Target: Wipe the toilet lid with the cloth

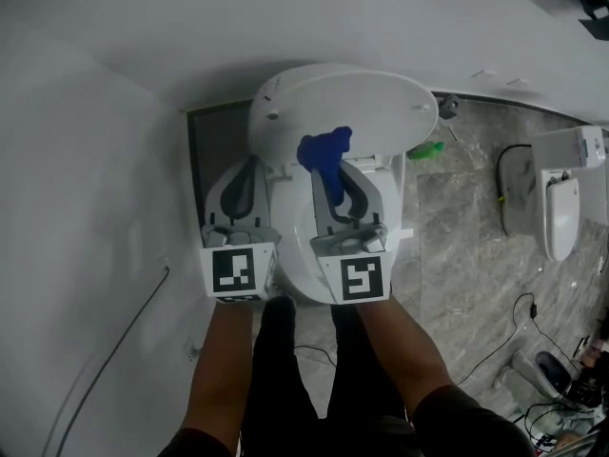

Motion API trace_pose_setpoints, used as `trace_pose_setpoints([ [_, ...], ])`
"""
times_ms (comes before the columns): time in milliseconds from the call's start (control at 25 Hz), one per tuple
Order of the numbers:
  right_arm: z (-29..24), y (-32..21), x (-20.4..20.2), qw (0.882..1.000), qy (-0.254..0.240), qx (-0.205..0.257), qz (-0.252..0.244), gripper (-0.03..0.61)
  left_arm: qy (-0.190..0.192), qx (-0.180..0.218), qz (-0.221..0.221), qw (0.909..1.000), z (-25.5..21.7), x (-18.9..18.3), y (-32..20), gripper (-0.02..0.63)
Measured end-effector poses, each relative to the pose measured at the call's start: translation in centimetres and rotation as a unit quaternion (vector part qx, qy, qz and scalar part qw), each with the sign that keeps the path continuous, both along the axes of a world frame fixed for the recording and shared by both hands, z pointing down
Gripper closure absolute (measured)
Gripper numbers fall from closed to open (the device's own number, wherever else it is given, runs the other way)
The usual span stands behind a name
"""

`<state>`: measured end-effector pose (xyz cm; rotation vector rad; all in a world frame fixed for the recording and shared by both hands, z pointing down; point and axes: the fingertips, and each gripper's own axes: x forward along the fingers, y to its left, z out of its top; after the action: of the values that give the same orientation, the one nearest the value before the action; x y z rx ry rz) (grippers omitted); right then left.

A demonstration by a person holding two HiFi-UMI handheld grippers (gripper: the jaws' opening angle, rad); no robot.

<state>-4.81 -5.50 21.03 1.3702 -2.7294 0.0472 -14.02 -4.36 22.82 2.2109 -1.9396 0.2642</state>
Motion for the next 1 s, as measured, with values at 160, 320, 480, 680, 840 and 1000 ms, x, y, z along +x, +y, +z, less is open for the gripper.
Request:
trace_pose_setpoints([
  [160, -0.6, -1.5, -1.7, 1.000, -0.008, 0.019, -0.003, 0.515, 0.003, 0.012, 0.000, 0.9999, -0.3, -1.0, -1.4, 0.606],
  [320, -0.1, -2.3, -3.1, 1.000, -0.005, 0.025, -0.004, 0.515, 0.014, 0.025, -0.003, 0.9996, -0.1, -1.6, -2.1, 0.606],
  [480, 0.1, -3.5, -4.4, 1.000, 0.014, 0.025, -0.011, 0.514, 0.013, 0.023, 0.001, 0.9997, -0.1, -2.5, -2.8, 0.606],
  [680, 0.6, -4.7, -5.4, 0.999, 0.033, 0.027, -0.014, 0.514, -0.002, 0.017, 0.013, 0.9998, -0.2, -3.0, -3.5, 0.606],
  [840, 1.1, -5.4, -6.2, 0.999, 0.045, 0.024, -0.018, 0.515, -0.007, 0.015, 0.013, 0.9998, -0.4, -3.1, -3.9, 0.606],
  [1000, 1.1, -5.8, -6.2, 0.999, 0.042, 0.031, -0.012, 0.515, -0.008, 0.015, 0.015, 0.9997, -0.3, -2.7, -4.1, 0.606],
])
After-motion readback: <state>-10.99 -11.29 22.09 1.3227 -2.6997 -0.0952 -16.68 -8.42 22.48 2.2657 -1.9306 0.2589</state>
